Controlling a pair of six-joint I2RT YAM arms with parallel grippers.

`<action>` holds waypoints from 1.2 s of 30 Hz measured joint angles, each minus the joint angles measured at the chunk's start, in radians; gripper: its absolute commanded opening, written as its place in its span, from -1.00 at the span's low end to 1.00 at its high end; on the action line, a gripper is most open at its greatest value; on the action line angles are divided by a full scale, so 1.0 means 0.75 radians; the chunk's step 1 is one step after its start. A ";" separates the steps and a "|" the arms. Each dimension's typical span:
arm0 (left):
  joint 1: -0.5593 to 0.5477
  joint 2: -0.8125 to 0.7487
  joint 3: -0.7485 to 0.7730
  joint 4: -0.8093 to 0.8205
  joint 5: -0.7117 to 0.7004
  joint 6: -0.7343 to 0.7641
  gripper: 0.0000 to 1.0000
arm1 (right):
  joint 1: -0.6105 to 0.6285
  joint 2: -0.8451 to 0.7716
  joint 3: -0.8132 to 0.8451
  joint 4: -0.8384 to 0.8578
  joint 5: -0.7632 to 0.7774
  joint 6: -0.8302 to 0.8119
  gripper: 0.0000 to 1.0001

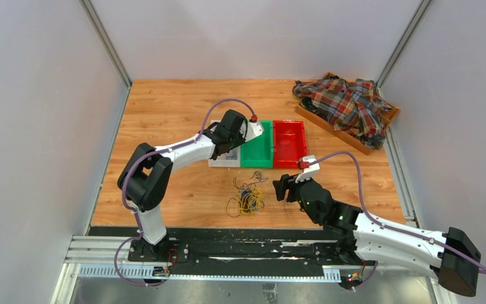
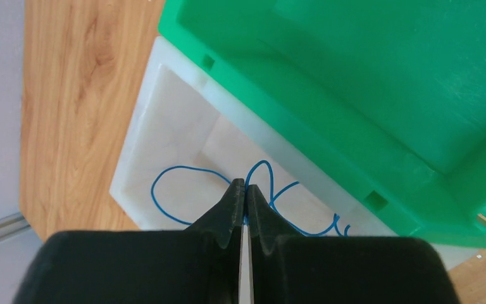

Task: Untangle the cables

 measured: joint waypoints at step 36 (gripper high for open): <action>0.040 -0.267 0.175 -0.684 0.482 -0.037 0.92 | -0.003 -0.079 0.093 -0.193 -0.045 -0.037 0.31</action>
